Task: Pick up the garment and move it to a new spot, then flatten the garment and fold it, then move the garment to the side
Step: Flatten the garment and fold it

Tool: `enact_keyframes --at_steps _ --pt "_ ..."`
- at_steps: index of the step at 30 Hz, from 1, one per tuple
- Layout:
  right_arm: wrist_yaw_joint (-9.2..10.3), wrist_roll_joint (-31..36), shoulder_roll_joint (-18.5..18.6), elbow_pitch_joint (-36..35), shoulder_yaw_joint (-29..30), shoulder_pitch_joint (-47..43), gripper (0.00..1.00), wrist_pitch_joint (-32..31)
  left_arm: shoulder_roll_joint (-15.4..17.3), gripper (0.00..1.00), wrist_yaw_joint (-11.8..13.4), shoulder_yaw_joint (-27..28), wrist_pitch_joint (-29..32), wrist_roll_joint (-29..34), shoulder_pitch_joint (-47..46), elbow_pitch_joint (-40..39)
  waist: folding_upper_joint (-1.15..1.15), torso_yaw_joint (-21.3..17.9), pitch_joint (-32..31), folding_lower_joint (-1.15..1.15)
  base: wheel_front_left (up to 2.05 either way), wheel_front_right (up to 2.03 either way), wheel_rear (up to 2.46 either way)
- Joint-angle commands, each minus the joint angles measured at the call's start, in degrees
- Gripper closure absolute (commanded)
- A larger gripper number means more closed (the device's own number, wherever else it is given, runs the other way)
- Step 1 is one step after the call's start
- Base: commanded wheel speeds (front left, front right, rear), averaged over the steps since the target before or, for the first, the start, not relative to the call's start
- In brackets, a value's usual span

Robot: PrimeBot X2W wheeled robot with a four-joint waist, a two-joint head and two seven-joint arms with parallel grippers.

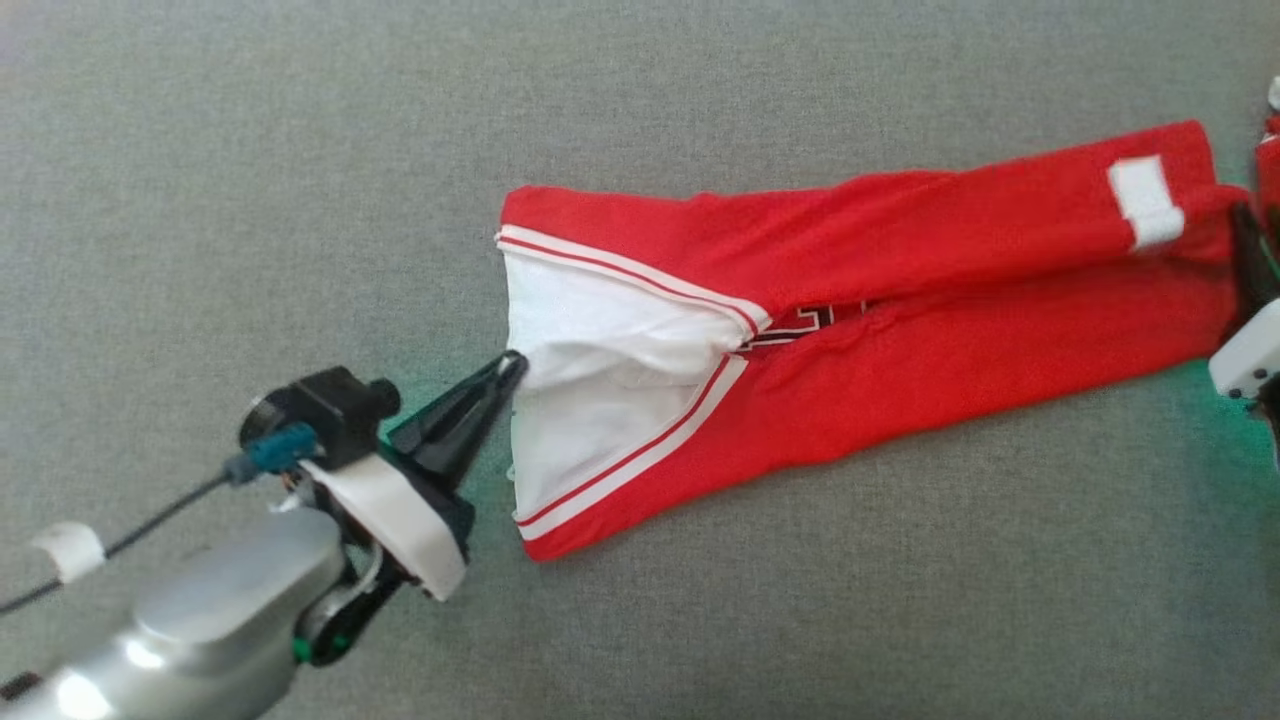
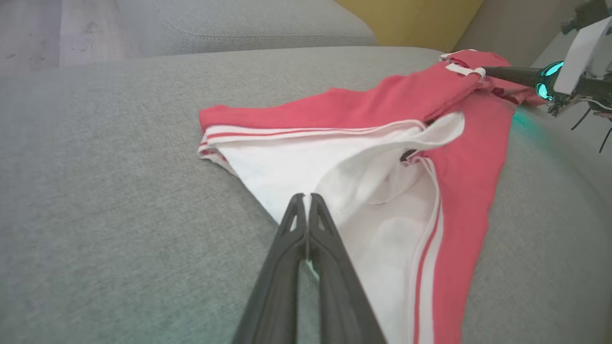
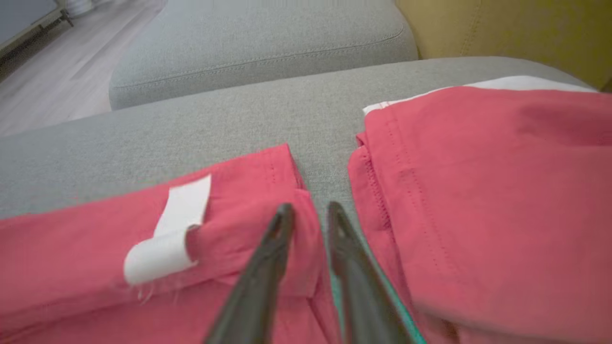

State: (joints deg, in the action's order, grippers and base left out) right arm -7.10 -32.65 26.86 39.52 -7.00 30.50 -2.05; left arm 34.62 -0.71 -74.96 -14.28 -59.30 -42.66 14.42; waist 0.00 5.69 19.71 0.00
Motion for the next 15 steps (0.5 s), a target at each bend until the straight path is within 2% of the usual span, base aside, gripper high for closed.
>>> enact_keyframes --at_steps 1,5,8,11,15 --pt "-0.39 0.55 0.64 -1.61 0.5 -1.7 0.0 1.29 0.81 0.0 1.06 3.78 -0.68 0.78 -0.48 -0.61 0.0 0.09 -0.79 0.0 0.0 0.0 0.0" --pt "-0.39 0.92 -1.2 -3.04 2.98 -5.38 0.0 3.82 -2.01 0.0 5.56 10.18 -0.7 5.11 4.11 -0.37 0.0 -0.21 -3.29 0.0 0.0 0.0 0.0" --pt "-0.39 1.73 -3.39 -5.53 4.42 -9.38 0.0 5.63 -4.41 0.0 11.34 16.81 -0.71 10.8 9.66 -1.15 0.0 -0.78 -5.62 0.0 0.0 0.0 0.0" --pt "-0.39 2.34 -6.08 -7.91 6.39 -13.64 0.0 6.71 -8.26 0.0 17.15 24.76 -0.71 16.89 16.87 -3.41 0.0 -1.06 -8.05 0.0 0.0 0.0 0.0" --pt "-0.39 3.2 -10.0 -9.94 9.12 -18.48 0.0 6.92 -13.45 0.0 21.48 32.89 -0.71 24.96 26.46 -7.28 0.0 -0.65 -11.07 0.0 0.0 0.0 0.0"
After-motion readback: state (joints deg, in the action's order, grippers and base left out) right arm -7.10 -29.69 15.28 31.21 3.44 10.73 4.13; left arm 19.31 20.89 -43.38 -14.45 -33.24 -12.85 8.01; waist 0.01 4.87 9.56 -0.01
